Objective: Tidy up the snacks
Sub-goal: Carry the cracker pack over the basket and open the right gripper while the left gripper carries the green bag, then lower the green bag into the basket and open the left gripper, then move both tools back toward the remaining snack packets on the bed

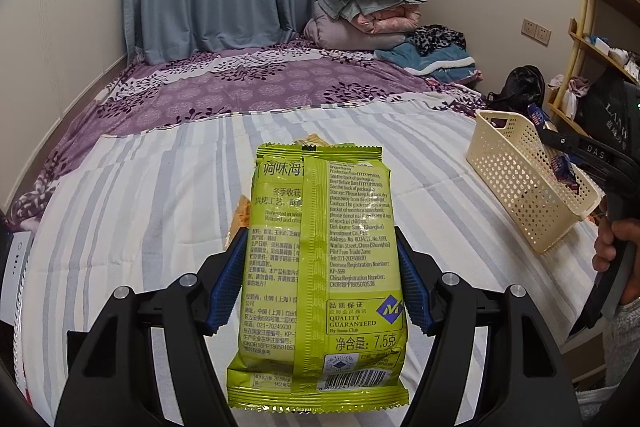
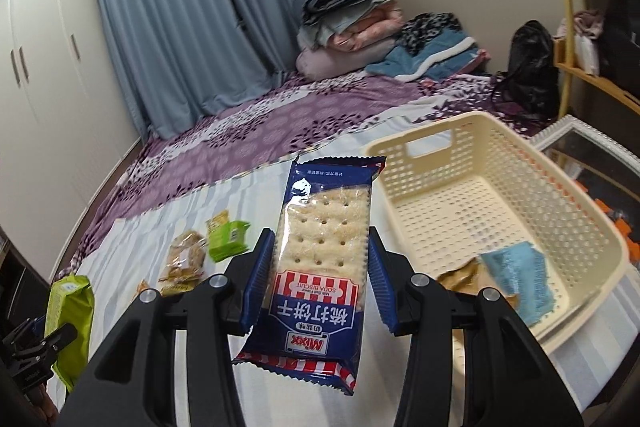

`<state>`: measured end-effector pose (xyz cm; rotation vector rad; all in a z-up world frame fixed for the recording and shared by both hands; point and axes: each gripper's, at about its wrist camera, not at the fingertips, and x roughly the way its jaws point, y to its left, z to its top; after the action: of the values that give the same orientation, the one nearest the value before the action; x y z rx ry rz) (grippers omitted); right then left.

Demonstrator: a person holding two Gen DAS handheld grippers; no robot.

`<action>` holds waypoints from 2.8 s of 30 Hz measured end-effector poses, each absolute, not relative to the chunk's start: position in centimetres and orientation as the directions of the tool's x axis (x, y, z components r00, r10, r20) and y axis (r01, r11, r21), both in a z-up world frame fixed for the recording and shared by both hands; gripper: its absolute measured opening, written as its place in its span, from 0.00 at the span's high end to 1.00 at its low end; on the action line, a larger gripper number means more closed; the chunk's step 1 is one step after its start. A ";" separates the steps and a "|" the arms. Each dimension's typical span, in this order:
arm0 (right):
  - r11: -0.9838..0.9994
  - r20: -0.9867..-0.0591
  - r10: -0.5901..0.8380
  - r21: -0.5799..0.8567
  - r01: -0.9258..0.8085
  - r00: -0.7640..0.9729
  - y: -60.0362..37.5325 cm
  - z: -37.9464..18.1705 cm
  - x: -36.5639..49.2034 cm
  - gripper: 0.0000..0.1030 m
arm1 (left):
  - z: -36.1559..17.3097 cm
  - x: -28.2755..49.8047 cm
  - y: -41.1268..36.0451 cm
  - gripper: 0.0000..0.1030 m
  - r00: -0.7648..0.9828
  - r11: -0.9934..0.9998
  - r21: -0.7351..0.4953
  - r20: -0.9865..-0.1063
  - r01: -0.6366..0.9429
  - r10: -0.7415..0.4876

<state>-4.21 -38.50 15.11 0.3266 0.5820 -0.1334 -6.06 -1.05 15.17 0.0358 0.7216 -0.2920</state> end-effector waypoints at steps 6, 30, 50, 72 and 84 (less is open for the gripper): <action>0.915 -0.551 -0.109 0.268 0.300 0.827 -42.4 14.6 -5.8 0.55 | 15.6 -6.3 -3.5 0.33 0.703 0.946 -0.042 -0.659 0.320 -0.268; 0.808 -0.504 -0.268 0.346 0.476 0.821 -51.2 11.9 -12.8 0.38 | 17.2 -4.2 -18.1 0.33 0.599 0.832 -0.047 -0.672 0.552 -0.436; 0.751 -0.524 -0.316 0.370 0.546 0.791 -54.5 10.6 -16.3 0.37 | 17.4 0.0 -33.9 0.33 0.514 0.722 -0.065 -0.659 0.688 -0.549; 0.755 -0.519 -0.307 0.378 0.536 0.798 -54.7 10.6 -16.4 0.37 | 15.4 3.2 -37.9 0.03 0.541 0.773 -0.096 -0.661 0.627 -0.520; 0.768 -0.514 -0.304 0.366 0.525 0.802 -53.8 11.0 -15.7 0.32 | 16.1 2.3 -35.9 0.03 0.555 0.786 -0.095 -0.657 0.611 -0.510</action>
<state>-15.72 -53.76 11.04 0.5229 0.4493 -0.4667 2.27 -35.91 16.06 0.1509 0.7251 -0.6651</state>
